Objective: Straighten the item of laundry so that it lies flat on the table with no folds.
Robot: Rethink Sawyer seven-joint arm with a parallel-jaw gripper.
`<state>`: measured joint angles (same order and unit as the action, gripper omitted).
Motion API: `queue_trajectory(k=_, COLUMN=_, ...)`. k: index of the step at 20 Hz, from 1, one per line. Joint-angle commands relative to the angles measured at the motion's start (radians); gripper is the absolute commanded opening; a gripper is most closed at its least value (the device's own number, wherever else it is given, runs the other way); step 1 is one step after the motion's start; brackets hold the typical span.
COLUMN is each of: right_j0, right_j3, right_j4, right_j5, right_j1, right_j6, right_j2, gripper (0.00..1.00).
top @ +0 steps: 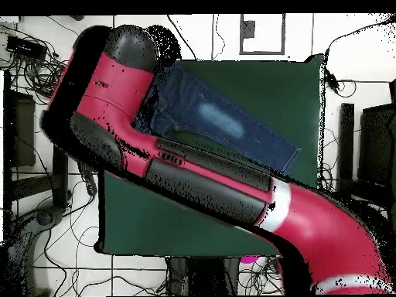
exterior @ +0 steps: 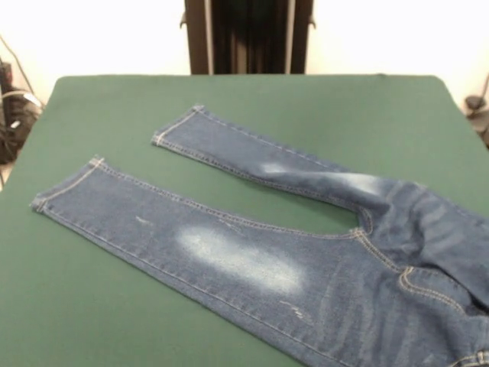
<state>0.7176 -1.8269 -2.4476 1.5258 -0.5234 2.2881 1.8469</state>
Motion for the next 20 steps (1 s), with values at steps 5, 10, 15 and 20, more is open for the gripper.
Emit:
queue_trajectory(k=5, right_j0=0.491, right_j3=-0.096, right_j4=-0.408, right_j5=0.211, right_j1=-0.248, right_j6=-0.356, right_j2=0.550, gripper=1.00)
queue_trajectory(k=10, right_j0=0.742, right_j3=-0.197, right_j4=-0.368, right_j5=0.426, right_j1=-0.110, right_j6=-1.021, right_j2=0.725, gripper=1.00)
queue_trajectory(k=15, right_j0=0.860, right_j3=-0.201, right_j4=0.072, right_j5=0.526, right_j1=-0.002, right_j6=-1.653, right_j2=0.533, gripper=1.00)
queue_trajectory(k=20, right_j0=0.854, right_j3=0.005, right_j4=0.236, right_j5=0.497, right_j1=-0.005, right_j6=-2.067, right_j2=0.349, gripper=1.00)
